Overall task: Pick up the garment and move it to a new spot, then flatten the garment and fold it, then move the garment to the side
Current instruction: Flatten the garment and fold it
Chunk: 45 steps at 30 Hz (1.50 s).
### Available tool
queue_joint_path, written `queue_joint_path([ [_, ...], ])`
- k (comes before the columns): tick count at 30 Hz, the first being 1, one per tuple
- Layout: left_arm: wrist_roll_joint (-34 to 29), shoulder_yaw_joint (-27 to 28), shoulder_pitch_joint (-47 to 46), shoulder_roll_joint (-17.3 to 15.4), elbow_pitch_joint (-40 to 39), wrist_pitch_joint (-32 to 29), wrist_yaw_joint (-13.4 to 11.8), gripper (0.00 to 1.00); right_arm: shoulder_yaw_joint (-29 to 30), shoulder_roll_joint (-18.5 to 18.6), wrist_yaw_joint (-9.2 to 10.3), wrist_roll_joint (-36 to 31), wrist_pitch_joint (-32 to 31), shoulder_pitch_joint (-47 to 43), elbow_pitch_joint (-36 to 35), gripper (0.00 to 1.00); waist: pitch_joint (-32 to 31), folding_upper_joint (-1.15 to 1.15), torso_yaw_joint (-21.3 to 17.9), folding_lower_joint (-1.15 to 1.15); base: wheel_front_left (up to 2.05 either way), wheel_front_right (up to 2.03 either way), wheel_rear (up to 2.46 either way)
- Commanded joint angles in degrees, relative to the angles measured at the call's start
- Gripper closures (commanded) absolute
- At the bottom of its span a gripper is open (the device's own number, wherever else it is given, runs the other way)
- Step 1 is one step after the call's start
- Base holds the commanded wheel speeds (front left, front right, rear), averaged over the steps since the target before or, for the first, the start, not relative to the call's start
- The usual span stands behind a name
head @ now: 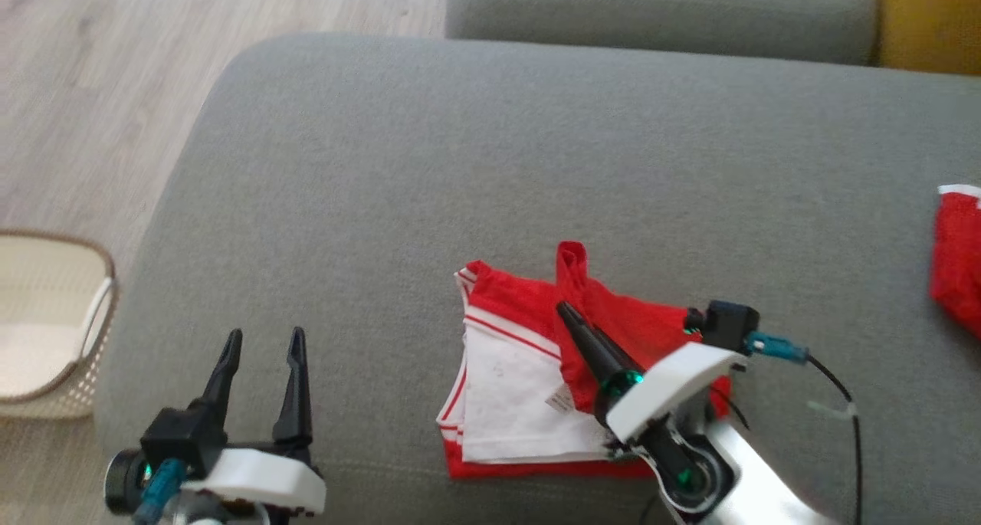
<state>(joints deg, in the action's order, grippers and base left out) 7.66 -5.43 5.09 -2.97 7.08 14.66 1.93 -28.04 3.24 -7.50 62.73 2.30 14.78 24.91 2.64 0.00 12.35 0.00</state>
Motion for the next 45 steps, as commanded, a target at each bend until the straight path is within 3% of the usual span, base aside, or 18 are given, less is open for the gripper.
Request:
queue_joint_path([
  [1,0.16,1.17,-3.19,0.09,-1.51,0.34,-0.52,0.00,-2.76,-0.36,0.01,2.05,1.74,3.86,0.00,1.00,1.63,0.00,1.49,0.00,0.00,0.00,0.00],
  [9,0.49,0.51,-4.39,0.09,-0.70,0.34,-0.89,0.00,-13.68,-0.36,0.01,12.17,7.12,11.20,10.41,1.00,3.81,0.00,3.28,0.00,0.00,0.00,0.00],
  [10,0.43,0.46,-4.52,0.09,-0.60,0.34,-0.97,0.00,-14.85,-0.36,0.01,13.32,7.85,12.06,11.76,0.92,3.95,0.00,3.31,0.00,0.00,0.00,0.00],
  [11,0.41,0.41,-4.64,0.09,-0.52,0.34,-1.04,0.00,-16.31,-0.36,0.01,14.38,8.25,13.01,12.72,0.00,4.08,0.00,3.33,0.00,0.00,0.00,0.00],
  [20,0.15,0.12,-4.96,0.09,0.10,0.34,-1.52,0.00,-24.41,-0.36,0.01,24.21,11.94,19.89,15.33,0.00,3.58,0.00,2.08,0.00,0.00,0.00,0.00],
  [26,-0.34,0.81,-4.57,0.09,0.09,0.34,-1.47,0.00,-24.79,-0.36,0.01,25.00,12.62,22.35,19.78,0.00,2.43,0.00,0.31,0.00,0.00,0.00,0.00],
  [29,-0.54,1.28,-4.26,0.09,-0.08,0.34,-1.53,0.00,-22.14,-0.36,0.01,22.65,12.66,23.75,21.30,0.00,1.50,0.00,-0.99,0.00,0.00,0.00,0.00],
  [34,-0.84,1.79,-3.50,0.09,-0.64,0.34,-1.60,0.00,-13.86,0.60,0.01,11.03,12.68,25.36,23.85,0.00,-0.01,0.00,-3.33,0.00,0.00,0.00,0.00],
  [38,-1.15,2.01,-3.20,0.09,-1.21,0.34,-1.48,0.00,-5.70,5.12,0.01,-2.73,12.69,24.75,22.42,0.00,-0.75,0.00,-4.99,0.00,0.00,0.00,0.00],
  [43,-1.28,2.23,-3.33,0.09,-2.19,0.34,-1.44,0.00,7.62,8.87,0.01,-22.49,12.69,18.03,14.00,0.00,-1.59,0.00,-6.69,0.00,0.00,0.00,0.00],
  [44,-1.25,2.24,-3.27,0.09,-2.48,0.34,-1.57,0.00,13.36,9.98,0.01,-32.24,12.69,13.65,9.77,0.00,-1.95,0.00,-7.06,0.00,0.00,0.00,0.00],
  [45,-1.29,2.13,-3.34,0.09,-2.56,0.34,-1.56,0.00,16.15,9.36,0.01,-35.98,12.69,11.14,7.26,0.00,-2.03,0.00,-7.15,0.00,0.00,0.00,0.00],
])
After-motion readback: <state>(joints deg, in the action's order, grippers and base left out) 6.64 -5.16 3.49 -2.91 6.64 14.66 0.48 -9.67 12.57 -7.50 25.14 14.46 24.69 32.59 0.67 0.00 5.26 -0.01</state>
